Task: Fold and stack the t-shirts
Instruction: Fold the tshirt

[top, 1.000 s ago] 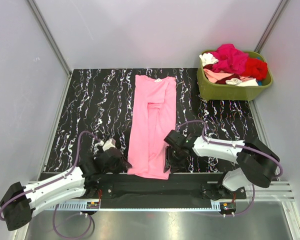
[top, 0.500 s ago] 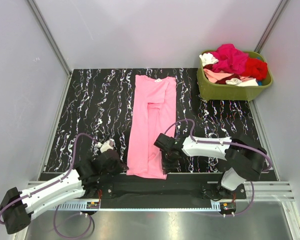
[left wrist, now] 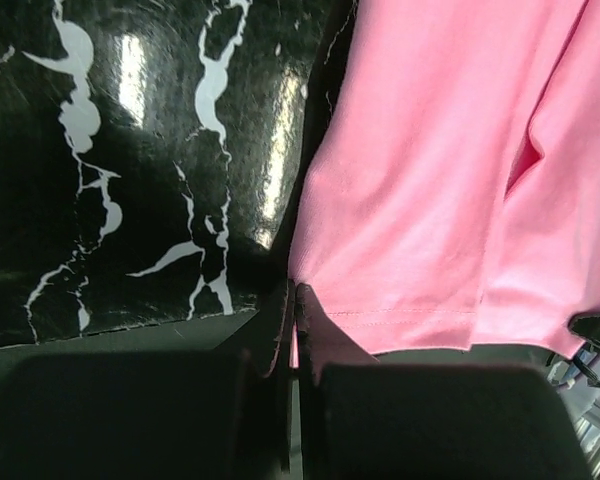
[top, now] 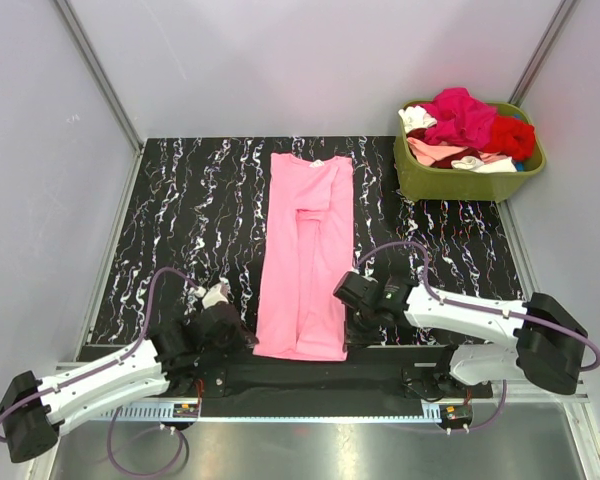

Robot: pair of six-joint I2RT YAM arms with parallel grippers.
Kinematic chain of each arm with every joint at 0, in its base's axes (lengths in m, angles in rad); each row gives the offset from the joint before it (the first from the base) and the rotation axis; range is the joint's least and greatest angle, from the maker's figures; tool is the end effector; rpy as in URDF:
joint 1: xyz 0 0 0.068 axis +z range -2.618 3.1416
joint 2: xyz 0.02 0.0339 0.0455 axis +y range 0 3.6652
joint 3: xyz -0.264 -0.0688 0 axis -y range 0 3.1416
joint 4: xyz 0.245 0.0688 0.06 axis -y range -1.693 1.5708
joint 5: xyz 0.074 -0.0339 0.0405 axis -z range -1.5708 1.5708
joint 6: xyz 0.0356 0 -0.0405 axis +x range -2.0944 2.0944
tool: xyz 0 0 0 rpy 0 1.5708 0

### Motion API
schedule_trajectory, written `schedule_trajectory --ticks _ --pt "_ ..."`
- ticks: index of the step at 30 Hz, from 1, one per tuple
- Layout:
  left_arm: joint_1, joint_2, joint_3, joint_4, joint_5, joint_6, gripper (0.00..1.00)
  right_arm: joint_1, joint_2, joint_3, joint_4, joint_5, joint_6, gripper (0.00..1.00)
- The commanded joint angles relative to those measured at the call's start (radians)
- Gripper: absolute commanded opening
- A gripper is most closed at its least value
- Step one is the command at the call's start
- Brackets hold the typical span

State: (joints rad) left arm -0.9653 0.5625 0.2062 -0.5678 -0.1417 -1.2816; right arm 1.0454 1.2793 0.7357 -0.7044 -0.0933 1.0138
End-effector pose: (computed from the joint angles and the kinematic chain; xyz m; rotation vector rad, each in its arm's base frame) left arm 0.0685 -0.0901 0.1379 -0.4791 2.6043 -0.7186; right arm 0.1073 0.1916 0.1872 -0.0705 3.0142 0.4932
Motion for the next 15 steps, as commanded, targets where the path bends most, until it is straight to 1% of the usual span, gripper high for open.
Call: schedule_trajectory --ticks 1,5,9,11,13,14,15 --pt "-0.030 -0.003 0.028 0.020 -0.007 -0.036 0.00 0.007 -0.032 -0.056 -0.023 0.004 0.046 0.00" --pt "-0.096 0.048 0.039 0.055 -0.012 -0.091 0.00 0.008 -0.072 -0.082 -0.035 0.007 0.063 0.00" --pt "-0.222 0.115 0.093 0.063 -0.055 -0.168 0.00 0.007 -0.155 -0.096 -0.107 0.053 0.086 0.00" --pt "-0.249 0.167 0.137 0.056 -0.078 -0.179 0.01 0.007 -0.190 -0.119 -0.112 0.052 0.097 0.00" --pt "-0.276 0.203 0.174 0.033 -0.091 -0.188 0.12 0.008 -0.201 -0.137 -0.104 0.046 0.106 0.00" --pt "-0.286 0.236 0.179 0.025 -0.098 -0.197 0.16 0.008 -0.201 -0.142 -0.099 0.041 0.108 0.00" --pt "-0.308 0.249 0.180 0.025 -0.104 -0.212 0.23 0.008 -0.199 -0.150 -0.096 0.040 0.111 0.00"
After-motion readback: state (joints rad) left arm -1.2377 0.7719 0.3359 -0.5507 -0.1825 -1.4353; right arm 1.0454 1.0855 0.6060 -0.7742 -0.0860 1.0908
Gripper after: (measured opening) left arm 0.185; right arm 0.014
